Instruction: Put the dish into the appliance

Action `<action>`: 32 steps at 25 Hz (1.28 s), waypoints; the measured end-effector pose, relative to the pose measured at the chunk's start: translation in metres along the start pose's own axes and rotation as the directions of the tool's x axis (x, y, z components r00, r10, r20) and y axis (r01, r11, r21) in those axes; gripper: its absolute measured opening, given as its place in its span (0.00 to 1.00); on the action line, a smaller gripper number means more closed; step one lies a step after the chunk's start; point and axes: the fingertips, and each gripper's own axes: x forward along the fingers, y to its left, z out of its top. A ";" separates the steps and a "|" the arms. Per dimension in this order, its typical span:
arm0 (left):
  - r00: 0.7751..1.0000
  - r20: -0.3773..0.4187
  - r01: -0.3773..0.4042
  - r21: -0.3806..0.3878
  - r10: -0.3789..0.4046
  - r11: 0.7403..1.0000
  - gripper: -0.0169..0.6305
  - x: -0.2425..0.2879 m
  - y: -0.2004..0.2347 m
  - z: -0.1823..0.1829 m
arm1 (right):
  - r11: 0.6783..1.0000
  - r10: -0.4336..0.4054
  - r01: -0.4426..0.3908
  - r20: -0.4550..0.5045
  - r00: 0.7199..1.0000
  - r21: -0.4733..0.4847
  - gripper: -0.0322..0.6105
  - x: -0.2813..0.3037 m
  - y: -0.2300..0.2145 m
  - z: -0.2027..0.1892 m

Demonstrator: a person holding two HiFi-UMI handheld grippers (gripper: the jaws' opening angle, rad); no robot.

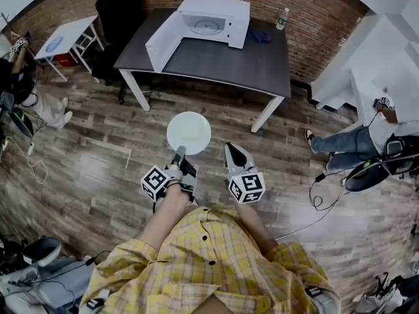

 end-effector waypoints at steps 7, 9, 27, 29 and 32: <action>1.000 0.014 -0.009 -0.008 0.009 1.000 0.04 -0.012 0.007 -0.020 | 0.999 0.037 -0.037 0.012 0.999 -0.023 0.06 -0.024 0.001 -0.002; 1.000 0.024 -0.002 -0.012 0.003 1.000 0.04 -0.012 0.006 -0.024 | 0.999 0.033 -0.033 0.015 0.999 -0.024 0.06 -0.032 -0.004 -0.002; 0.999 0.039 0.009 -0.029 -0.008 1.000 0.04 0.089 0.004 -0.015 | 0.999 0.042 -0.042 -0.015 0.999 -0.031 0.06 0.023 -0.073 -0.001; 0.999 0.032 0.010 -0.033 -0.009 0.999 0.04 0.109 0.004 -0.009 | 0.998 0.048 -0.049 -0.026 0.999 -0.037 0.06 0.043 -0.081 -0.002; 1.000 0.015 0.011 -0.036 -0.010 0.999 0.04 0.145 0.004 0.002 | 0.998 0.047 -0.049 -0.039 0.998 -0.036 0.06 0.075 -0.098 0.001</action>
